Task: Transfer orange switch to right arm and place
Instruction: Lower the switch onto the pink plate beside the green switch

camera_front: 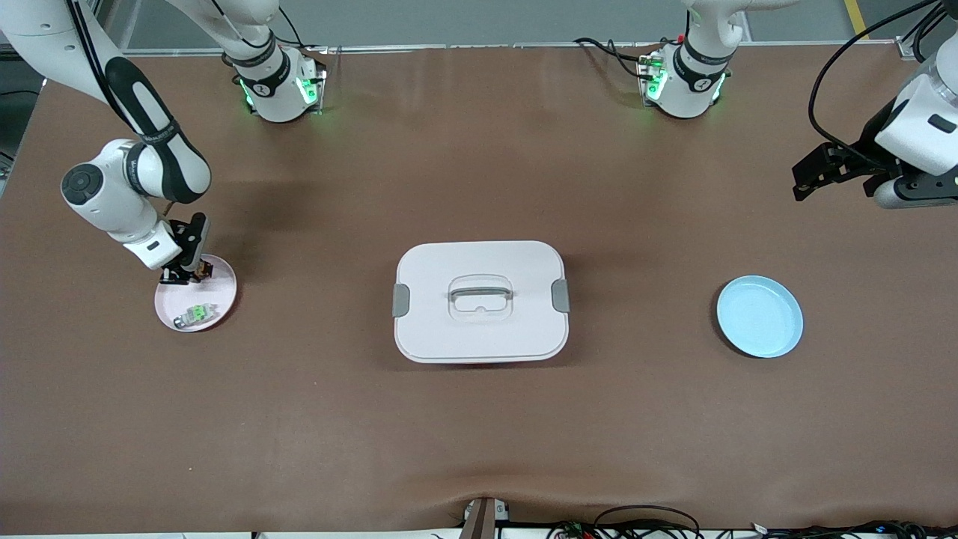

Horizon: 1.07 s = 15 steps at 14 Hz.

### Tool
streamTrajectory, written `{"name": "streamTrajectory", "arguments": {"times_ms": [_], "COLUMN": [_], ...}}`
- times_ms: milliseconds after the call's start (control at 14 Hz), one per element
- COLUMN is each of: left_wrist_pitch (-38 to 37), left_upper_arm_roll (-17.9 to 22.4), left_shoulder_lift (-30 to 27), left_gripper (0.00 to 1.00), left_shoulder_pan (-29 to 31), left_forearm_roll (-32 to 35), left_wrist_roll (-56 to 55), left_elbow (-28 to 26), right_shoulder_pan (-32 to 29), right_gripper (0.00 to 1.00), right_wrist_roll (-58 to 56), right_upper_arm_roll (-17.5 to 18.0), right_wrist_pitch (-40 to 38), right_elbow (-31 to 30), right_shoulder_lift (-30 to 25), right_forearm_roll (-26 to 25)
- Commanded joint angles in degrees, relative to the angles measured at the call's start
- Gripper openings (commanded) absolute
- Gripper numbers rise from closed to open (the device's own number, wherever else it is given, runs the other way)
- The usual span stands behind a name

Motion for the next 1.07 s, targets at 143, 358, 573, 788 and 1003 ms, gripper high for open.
{"name": "streamTrajectory", "arguments": {"times_ms": [143, 358, 573, 788, 1003], "left_wrist_pitch": [0.35, 0.27, 0.35, 0.35, 0.44], "left_upper_arm_roll": [0.36, 0.36, 0.36, 0.27, 0.27], "left_shoulder_lift": [-0.53, -0.62, -0.71, -0.62, -0.53], "left_gripper": [1.00, 1.00, 1.00, 1.00, 1.00], "left_shoulder_pan": [0.06, 0.06, 0.06, -0.02, 0.06], "left_forearm_roll": [-0.67, -0.58, -0.50, -0.50, -0.50], "left_wrist_roll": [0.81, 0.81, 0.90, 0.81, 0.81], "left_elbow": [-0.23, -0.32, -0.23, -0.23, -0.23], "right_shoulder_pan": [-0.99, -0.38, 0.15, 0.59, 0.77], "right_gripper": [1.00, 1.00, 1.00, 1.00, 1.00], "right_wrist_roll": [3.20, 4.33, 7.76, 10.49, 19.07], "right_upper_arm_roll": [0.93, 1.19, 1.46, 1.55, 1.99], "right_wrist_pitch": [1.06, 0.80, 0.19, 0.10, 0.10], "right_elbow": [-0.17, 1.32, 1.76, 3.60, 5.97], "right_shoulder_lift": [-0.77, -1.74, -6.03, -7.98, -8.16], "right_forearm_roll": [-0.95, -0.86, -0.86, -0.68, -0.33]}}
